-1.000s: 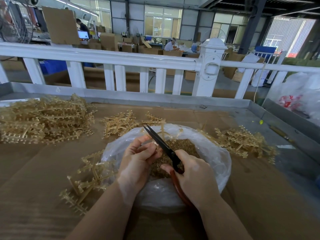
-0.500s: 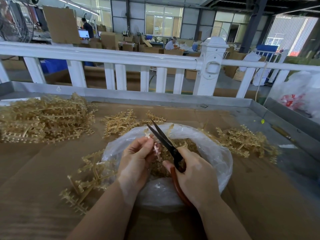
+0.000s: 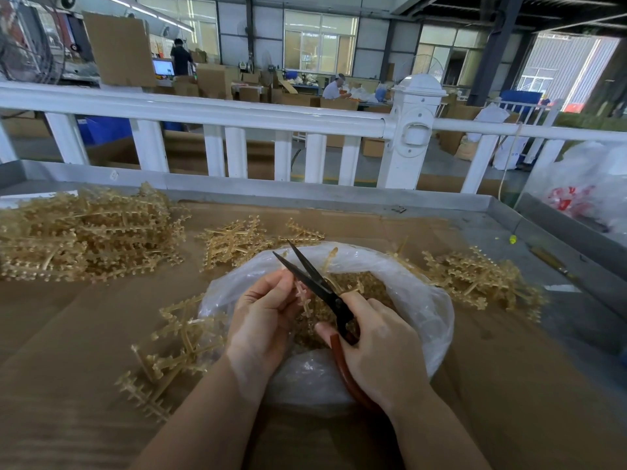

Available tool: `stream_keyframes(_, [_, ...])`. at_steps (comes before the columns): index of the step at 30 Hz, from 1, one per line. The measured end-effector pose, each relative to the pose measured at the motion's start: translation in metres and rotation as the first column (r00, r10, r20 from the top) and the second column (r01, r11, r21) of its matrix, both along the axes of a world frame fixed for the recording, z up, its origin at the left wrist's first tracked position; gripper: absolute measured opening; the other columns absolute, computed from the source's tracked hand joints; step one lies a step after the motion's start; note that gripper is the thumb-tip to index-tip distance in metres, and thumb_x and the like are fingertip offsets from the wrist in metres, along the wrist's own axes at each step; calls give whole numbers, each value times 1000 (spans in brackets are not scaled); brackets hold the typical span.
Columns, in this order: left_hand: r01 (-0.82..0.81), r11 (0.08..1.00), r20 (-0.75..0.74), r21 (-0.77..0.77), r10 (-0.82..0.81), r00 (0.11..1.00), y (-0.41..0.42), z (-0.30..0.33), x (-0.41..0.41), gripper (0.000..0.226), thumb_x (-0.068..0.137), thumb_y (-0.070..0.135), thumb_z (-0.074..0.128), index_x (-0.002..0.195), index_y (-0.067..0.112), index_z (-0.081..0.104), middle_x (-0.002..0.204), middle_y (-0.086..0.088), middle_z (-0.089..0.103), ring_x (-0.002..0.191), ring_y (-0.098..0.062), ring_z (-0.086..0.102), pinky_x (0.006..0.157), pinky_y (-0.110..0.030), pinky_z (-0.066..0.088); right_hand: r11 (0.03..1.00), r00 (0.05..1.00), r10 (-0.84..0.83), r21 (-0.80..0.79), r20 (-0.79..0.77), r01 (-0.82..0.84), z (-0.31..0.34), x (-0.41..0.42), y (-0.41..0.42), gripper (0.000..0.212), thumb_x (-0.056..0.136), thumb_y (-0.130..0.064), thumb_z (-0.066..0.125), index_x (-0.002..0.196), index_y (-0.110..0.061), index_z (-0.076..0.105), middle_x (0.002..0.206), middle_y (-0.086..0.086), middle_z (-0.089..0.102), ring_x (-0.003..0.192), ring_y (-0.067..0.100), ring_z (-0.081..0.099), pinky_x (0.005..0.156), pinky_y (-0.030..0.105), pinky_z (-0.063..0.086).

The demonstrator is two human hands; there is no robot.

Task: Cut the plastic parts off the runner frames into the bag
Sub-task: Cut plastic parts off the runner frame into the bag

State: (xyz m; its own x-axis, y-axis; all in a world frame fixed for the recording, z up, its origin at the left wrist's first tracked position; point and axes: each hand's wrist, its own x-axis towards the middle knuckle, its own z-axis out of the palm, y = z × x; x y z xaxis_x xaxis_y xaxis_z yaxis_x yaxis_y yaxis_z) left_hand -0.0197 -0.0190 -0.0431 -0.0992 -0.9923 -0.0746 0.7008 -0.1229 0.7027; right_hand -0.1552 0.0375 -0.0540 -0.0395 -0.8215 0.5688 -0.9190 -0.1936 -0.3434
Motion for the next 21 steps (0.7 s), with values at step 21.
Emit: stream_keyframes(21, [39, 997, 57, -63, -35, 998, -1, -2, 1, 21, 77, -4, 54, 69, 9, 70, 70, -4, 69, 61, -12, 66, 61, -20, 57, 1000, 999, -20, -5, -38, 20, 2, 0, -1, 37, 81, -54, 63, 103, -25, 65, 78, -8, 64, 72, 9, 60, 63, 13, 37])
